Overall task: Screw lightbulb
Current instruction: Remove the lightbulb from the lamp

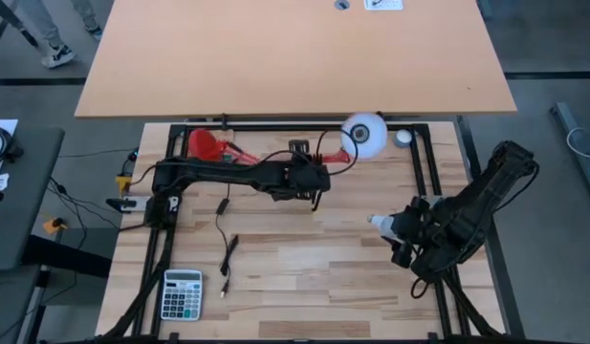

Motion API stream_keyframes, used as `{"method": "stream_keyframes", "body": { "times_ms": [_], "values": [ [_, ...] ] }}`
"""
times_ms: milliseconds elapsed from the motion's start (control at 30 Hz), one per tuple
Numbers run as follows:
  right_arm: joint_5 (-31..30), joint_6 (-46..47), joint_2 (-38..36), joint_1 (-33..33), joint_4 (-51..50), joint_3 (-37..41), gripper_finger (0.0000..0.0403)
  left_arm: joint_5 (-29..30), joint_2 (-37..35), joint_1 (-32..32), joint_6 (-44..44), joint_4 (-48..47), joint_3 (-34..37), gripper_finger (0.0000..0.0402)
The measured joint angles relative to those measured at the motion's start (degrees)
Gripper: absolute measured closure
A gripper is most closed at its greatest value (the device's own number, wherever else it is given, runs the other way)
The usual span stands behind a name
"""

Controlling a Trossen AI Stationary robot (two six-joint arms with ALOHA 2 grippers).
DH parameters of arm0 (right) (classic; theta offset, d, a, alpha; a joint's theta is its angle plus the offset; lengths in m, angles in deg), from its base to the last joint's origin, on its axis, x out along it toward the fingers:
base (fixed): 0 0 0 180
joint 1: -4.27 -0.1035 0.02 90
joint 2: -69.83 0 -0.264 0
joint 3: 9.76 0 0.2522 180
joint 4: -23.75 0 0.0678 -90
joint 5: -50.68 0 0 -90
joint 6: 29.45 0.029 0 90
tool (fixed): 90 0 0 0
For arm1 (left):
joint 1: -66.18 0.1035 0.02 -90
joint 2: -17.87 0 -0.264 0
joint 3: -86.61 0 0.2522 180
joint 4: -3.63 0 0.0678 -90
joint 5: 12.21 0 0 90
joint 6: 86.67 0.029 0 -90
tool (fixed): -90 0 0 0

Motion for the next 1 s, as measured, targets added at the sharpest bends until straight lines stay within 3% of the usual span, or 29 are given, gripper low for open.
{"method": "stream_keyframes", "body": {
  "times_ms": [167, 367, 667, 733, 867, 1000],
  "values": [
    [-0.5, -0.3, 0.0, 0.1, 1.9, 2.5, 0.0115, 8.4, 0.0, -0.9, -1.5, -9.4, -8.1, 0.0321],
    [-0.7, -0.2, 0.0, 0.1, 4.3, 5.5, 0.0115, 16.9, 0.0, -2.3, 3.8, -10.1, -15.1, 0.0323],
    [-2.2, 0.2, 0.0, 0.7, 8.4, 8.8, 0.0115, 18.6, -0.2, -5.2, 5.5, -11.0, -26.3, 0.0347],
    [-2.0, 0.1, 0.0, 0.5, 9.1, 8.9, 0.0115, 15.6, -0.2, -5.4, 4.1, -13.2, -26.6, 0.0359],
    [-1.8, -0.3, 0.0, 0.4, 10.0, 8.9, 0.0115, -1.9, 0.9, -3.2, -0.7, -17.9, -26.5, 0.0369],
    [-1.8, -0.7, 0.0, 0.4, 10.8, 8.9, 0.0115, -8.4, 4.2, 1.8, 2.7, -17.7, -23.3, 0.0352]
  ]
}}
